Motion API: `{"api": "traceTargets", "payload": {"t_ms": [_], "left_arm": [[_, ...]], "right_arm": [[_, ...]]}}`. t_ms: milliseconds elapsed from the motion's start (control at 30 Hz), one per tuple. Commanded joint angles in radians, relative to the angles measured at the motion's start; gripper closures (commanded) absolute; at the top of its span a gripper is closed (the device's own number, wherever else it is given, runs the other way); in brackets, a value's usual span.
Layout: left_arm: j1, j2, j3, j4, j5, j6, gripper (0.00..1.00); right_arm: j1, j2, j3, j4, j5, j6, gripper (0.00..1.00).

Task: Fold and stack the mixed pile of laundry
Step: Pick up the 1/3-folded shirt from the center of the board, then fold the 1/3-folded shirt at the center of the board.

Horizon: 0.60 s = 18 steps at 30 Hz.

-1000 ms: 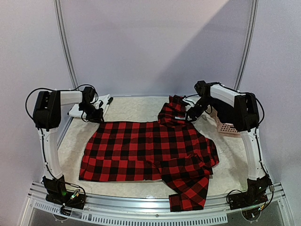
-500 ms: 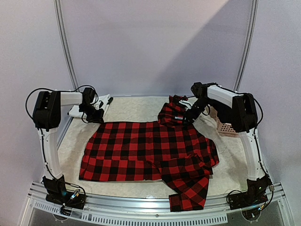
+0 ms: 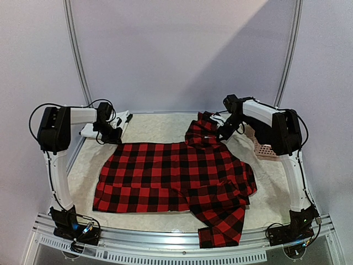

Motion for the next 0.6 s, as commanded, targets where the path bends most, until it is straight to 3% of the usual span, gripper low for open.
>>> {"api": "traceTargets", "payload": {"t_ms": [0,567], "left_arm": [[-0.012,-0.067,-0.018,0.020,-0.012,0.016,1.00],[-0.041,-0.316,-0.124,0.047,-0.021,-0.001,1.00]], "right_arm": [[-0.002,-0.062,0.025,0.040,0.019,0.019,1.00],[-0.014,-0.352,-0.121,0.038,-0.040,0.073,1.00]]}}
